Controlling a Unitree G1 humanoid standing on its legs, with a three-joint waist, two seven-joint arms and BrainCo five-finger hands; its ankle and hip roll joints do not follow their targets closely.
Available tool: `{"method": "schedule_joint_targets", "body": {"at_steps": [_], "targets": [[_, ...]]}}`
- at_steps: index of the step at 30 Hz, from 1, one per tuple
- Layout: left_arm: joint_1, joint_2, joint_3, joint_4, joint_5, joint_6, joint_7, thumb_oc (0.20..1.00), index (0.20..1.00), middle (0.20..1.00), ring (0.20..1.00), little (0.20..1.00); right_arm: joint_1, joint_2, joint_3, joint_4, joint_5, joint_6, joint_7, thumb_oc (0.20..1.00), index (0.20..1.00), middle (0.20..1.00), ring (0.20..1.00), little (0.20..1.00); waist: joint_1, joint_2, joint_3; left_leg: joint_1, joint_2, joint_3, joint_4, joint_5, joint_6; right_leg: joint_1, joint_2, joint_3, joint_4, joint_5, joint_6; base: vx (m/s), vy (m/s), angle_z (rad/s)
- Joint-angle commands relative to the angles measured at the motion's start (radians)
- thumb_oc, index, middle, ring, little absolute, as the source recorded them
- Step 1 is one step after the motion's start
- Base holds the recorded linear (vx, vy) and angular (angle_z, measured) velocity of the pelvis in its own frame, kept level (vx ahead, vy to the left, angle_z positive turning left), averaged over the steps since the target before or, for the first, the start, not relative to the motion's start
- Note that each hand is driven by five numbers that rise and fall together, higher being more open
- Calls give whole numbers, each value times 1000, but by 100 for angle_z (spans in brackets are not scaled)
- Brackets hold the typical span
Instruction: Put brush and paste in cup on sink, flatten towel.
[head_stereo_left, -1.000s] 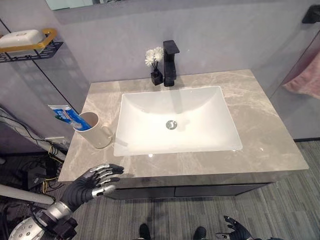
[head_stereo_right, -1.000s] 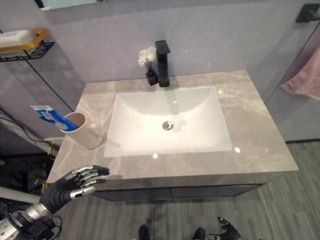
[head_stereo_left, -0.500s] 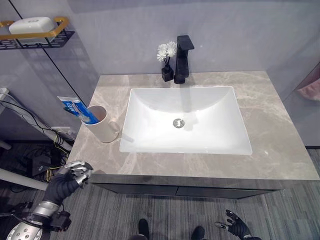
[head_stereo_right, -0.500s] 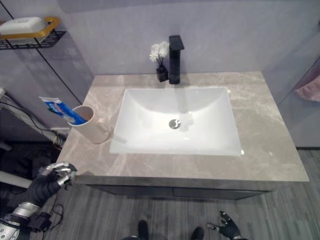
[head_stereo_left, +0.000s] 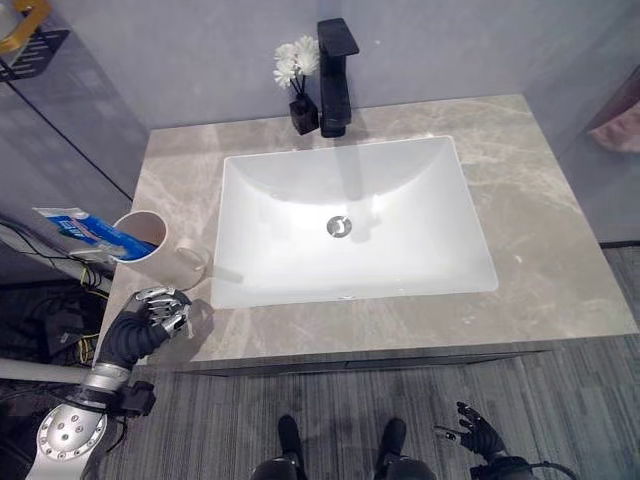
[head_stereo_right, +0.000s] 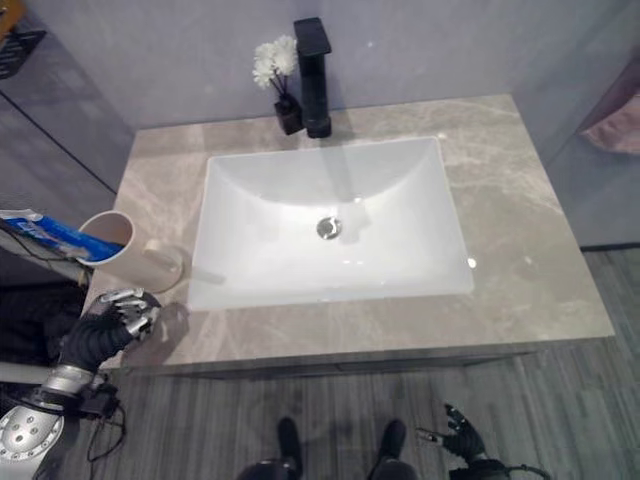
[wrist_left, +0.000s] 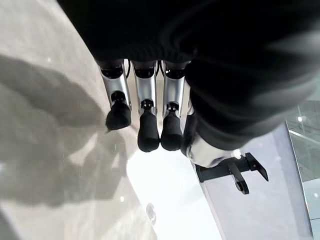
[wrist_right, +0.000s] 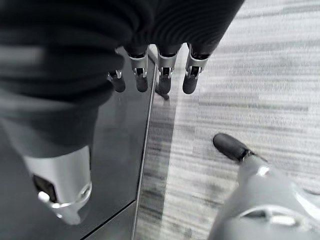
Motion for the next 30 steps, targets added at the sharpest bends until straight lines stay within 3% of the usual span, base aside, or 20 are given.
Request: {"method": "schedule_joint_targets", "body": {"at_steps": [1,10,20,30], "targets": [[14,-8,16,5,-64,-25,24,200,200,200,200,200,-21,-21,-10,-1,1,1,-10,1000,1000,1000,1000,1000,-14,-29,-13,-9,53,-1,1,20,-25,15,-54,61,-2,-25,47,13,-6,-5],[15,6,12,17,-133,4,7,200,200,200,200,200,-42,-30,10,43,-19,10,0,1000,1000,1000,1000,1000,-21,-34,-1,-7,58,12,1,24,-27,4,-46,74,-2,-28,41,8,-12,-8],[-76,31,56,83,-68,16,56,200,200,200,200,200,-48,-31,13,24,5,18,35,1000,1000,1000,1000,1000,-28,-43,10,-2,68,-3,1,4,-39,-1,-29,79,20,-57,39,32,-8,0],[-177,24,87,159,-25,12,104,200,200,200,200,200,-61,-25,13,48,-4,28,41,1000,1000,1000,1000,1000,-37,-57,18,-23,68,2,1,4,-39,-29,-28,94,11,-45,44,3,1,-1]]}}
